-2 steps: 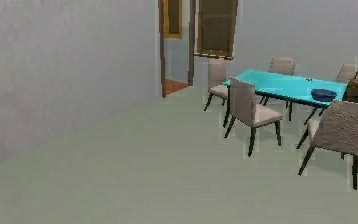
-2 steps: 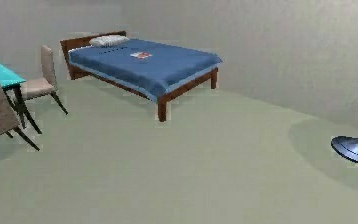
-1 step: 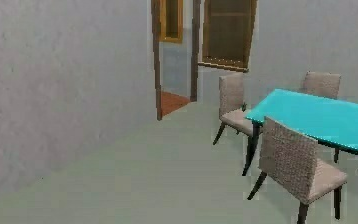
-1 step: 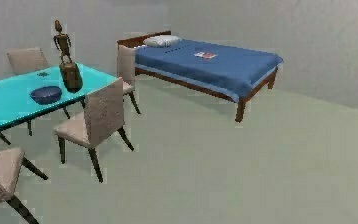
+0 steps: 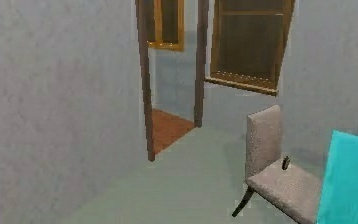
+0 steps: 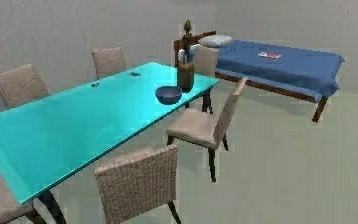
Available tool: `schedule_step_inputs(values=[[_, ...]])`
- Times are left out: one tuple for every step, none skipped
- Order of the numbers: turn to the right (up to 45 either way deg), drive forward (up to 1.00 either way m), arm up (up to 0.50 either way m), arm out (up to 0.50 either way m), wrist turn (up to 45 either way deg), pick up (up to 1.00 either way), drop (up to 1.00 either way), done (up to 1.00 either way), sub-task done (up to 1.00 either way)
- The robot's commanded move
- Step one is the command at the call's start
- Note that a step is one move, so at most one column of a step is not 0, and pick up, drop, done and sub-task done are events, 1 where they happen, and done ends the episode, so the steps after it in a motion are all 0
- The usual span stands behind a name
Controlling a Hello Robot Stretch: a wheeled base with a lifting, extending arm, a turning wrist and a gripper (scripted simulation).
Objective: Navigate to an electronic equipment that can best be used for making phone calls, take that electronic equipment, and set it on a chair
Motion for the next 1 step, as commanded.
schedule_step_inputs(values=[[3.0, 0.00, 0.00, 0.00, 0.0, 0.00, 0.00, 0.00, 0.00]])
